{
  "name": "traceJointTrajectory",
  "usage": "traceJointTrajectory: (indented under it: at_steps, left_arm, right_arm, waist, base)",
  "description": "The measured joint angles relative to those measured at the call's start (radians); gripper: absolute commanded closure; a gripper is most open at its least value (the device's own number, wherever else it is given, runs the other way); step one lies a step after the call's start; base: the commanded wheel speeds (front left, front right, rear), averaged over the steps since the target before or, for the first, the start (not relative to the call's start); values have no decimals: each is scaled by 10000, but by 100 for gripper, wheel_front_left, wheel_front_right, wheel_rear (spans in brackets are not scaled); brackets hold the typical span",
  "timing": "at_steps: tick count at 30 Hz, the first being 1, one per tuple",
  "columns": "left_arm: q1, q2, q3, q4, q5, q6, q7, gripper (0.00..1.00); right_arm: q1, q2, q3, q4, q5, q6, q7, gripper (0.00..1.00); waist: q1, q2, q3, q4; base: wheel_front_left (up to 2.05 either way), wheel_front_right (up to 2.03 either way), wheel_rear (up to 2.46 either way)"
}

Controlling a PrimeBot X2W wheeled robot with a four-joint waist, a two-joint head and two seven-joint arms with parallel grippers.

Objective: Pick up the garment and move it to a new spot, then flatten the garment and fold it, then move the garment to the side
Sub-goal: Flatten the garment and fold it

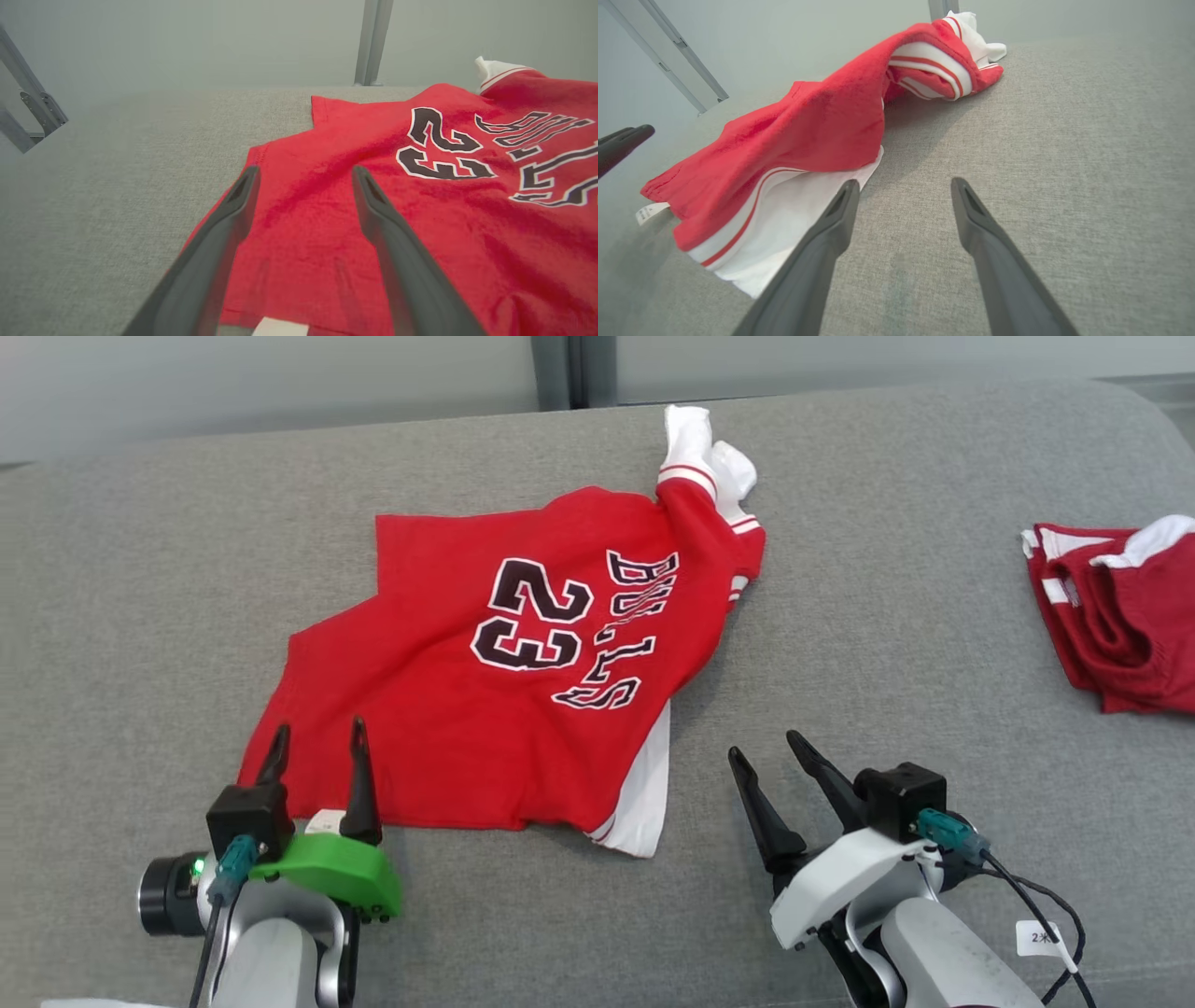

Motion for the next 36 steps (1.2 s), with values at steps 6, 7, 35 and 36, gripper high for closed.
traceJointTrajectory:
  at_steps: [6, 7, 35, 36]
  left_arm:
    - [853, -10, -219, -247, -474, 54, 0, 0]
    - [1003, -12, -372, -316, -575, 119, 0, 0]
    - [1256, -13, -876, -431, -1210, 313, 0, 0]
    - [1256, -13, -876, -431, -1210, 313, 0, 0]
  right_arm:
    - [35, -8, 334, 205, 146, 0, 0, 0]
    - [21, -17, 437, 341, 146, 2, 0, 0]
    - [-984, -378, -658, 3127, -1041, 6, -4, 100]
    - [-984, -378, -658, 3127, -1041, 6, -4, 100]
  waist:
    - [0, 0, -275, 732]
    - [0, 0, -324, 967]
    - [0, 0, -413, 2728]
    - [0, 0, -413, 2728]
  base:
    - [0, 0, 0]
    - [0, 0, 0]
    - [0, 0, 0]
    - [0, 0, 0]
